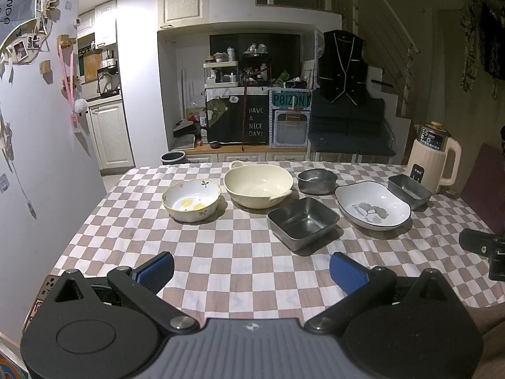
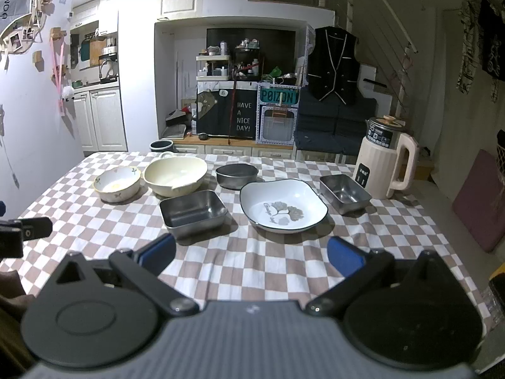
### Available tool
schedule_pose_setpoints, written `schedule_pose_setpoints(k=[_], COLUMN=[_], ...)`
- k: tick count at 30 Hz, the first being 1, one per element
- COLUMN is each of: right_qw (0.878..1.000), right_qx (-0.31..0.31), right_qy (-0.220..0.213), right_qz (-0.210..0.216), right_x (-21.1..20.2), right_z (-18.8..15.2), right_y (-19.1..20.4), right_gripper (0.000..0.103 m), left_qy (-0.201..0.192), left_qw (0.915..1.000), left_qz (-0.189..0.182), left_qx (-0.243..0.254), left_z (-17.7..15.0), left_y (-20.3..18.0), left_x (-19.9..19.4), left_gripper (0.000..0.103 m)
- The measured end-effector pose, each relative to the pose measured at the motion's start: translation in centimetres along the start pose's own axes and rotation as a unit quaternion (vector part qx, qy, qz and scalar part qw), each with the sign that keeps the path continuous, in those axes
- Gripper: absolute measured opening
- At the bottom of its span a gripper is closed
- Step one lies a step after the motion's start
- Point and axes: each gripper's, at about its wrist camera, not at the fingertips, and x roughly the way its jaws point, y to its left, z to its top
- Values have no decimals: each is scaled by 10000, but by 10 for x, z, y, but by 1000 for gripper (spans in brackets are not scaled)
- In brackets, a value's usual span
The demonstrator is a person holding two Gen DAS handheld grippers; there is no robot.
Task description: Organize plates and bowls
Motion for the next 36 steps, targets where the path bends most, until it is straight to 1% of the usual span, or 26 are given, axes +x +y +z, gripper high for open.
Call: schedule_pose_setpoints(k=[36], right_qw=[10000], right_qx=[-35], right_qy=[50], right_qz=[12], right_x=[1], right_z=[1], right_y=[-2], right_gripper=[103], left_qy=[1], left_qw=[10000], left_qz=[-24], left_qx=[-39], left_z=[0], left_y=[0], left_x=[0], left_gripper=[103])
